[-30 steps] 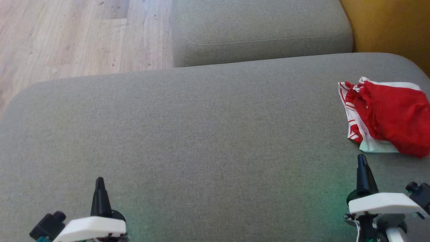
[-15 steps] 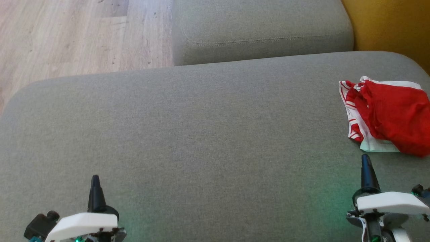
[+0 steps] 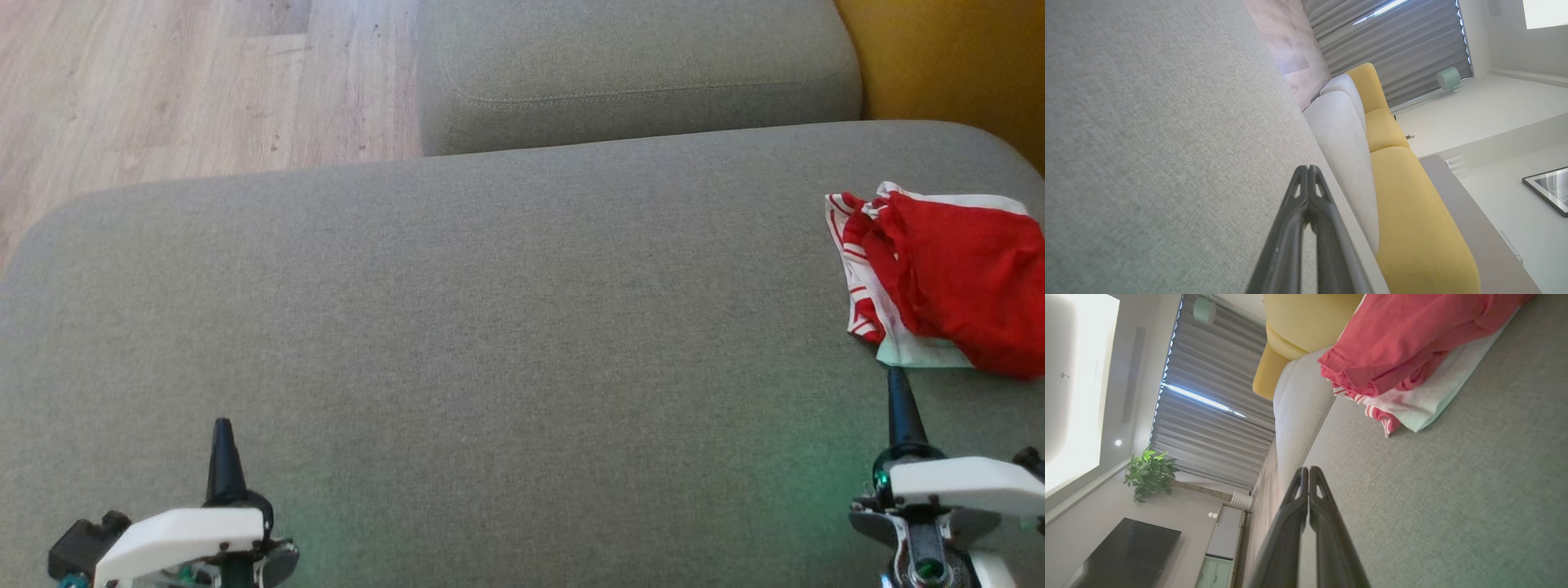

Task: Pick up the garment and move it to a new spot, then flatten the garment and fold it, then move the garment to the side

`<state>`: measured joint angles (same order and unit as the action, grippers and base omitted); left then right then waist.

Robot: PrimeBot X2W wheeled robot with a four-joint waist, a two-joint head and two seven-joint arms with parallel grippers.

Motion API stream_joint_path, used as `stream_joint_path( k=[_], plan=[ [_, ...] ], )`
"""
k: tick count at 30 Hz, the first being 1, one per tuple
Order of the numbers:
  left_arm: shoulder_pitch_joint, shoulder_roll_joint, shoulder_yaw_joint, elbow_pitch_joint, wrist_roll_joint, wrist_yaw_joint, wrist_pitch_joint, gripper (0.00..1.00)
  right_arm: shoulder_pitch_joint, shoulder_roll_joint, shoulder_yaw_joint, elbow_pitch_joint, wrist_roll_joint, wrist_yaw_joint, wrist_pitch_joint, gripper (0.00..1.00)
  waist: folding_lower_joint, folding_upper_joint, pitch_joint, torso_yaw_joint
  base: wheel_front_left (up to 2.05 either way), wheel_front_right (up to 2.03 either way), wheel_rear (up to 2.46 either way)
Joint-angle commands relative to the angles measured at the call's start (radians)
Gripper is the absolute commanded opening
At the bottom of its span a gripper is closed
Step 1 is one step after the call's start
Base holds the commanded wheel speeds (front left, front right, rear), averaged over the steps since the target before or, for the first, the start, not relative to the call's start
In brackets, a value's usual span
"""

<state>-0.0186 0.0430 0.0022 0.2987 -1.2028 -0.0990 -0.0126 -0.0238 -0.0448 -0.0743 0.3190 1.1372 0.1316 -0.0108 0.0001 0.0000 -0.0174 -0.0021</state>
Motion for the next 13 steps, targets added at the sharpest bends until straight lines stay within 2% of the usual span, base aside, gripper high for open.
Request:
stream_joint_path(
  k=[1,13],
  plan=[
    [-0.053,0.005,0.034,-0.036,-0.025,-0.01,0.008,0.0,-0.059,-0.004,0.008,-0.041,0.031,-0.001,0.009,0.0,0.0,0.0,0.001,0.0,0.0,0.0,0.0],
    [-0.064,0.006,0.057,-0.041,-0.139,-0.016,0.043,0.0,-0.067,-0.004,-0.006,-0.051,0.163,-0.001,0.044,0.0,0.0,0.0,0.007,0.001,0.0,0.0,0.0]
  ],
)
